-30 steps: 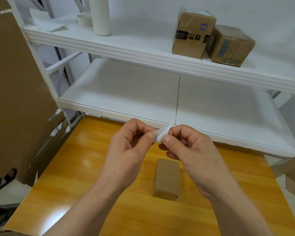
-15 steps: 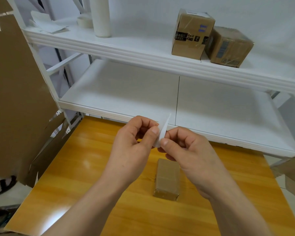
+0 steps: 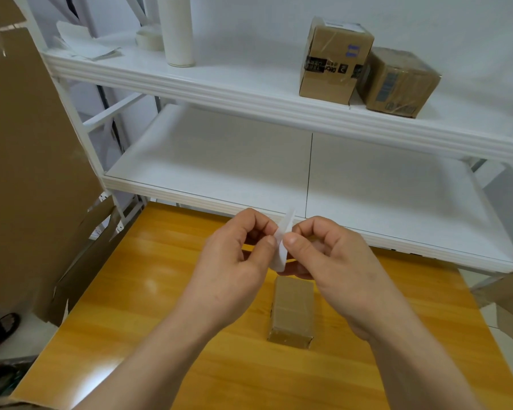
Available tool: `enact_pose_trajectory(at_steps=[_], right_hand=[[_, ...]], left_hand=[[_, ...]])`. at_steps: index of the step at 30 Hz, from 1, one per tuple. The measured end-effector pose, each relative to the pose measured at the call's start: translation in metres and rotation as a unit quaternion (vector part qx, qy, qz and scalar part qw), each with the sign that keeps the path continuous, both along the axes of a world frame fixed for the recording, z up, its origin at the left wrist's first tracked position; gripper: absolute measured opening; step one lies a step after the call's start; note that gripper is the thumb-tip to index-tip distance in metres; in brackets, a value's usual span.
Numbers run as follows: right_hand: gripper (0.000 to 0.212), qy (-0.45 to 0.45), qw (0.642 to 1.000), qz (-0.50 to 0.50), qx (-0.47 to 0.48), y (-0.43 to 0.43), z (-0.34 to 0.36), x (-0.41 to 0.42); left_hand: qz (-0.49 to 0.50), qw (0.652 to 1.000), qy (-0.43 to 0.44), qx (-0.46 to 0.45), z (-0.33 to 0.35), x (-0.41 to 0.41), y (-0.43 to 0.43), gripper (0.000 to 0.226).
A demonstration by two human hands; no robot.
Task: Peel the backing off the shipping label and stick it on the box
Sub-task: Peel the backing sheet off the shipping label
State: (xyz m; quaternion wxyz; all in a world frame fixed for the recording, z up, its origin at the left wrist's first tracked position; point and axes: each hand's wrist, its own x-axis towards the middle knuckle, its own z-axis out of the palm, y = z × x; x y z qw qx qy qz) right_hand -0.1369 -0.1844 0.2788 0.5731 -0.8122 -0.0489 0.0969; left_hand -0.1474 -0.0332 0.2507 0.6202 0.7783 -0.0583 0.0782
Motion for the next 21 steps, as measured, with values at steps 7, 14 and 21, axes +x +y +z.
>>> enact_pose_trajectory(at_steps=[7,14,21], right_hand=[[0.017,-0.003,1.000,0.007,-0.017,0.0019,-0.0009,-0.0033],[0.014,-0.014,0.999,-0.004,-0.042,-0.0010,-0.0014,-0.0054],[0.013,-0.014,0.999,-0.027,-0.038,-0.0053,-0.0045,-0.0034]], left_hand=[[0.000,0.999,0.011,-0.042,0.0005,0.0007,0.0002,0.015],[0.004,0.999,0.010,-0.046,-0.0029,0.0041,-0.0008,0.011],[-0.001,0.998,0.024,-0.053,-0.0060,0.0084,-0.0032,0.009]])
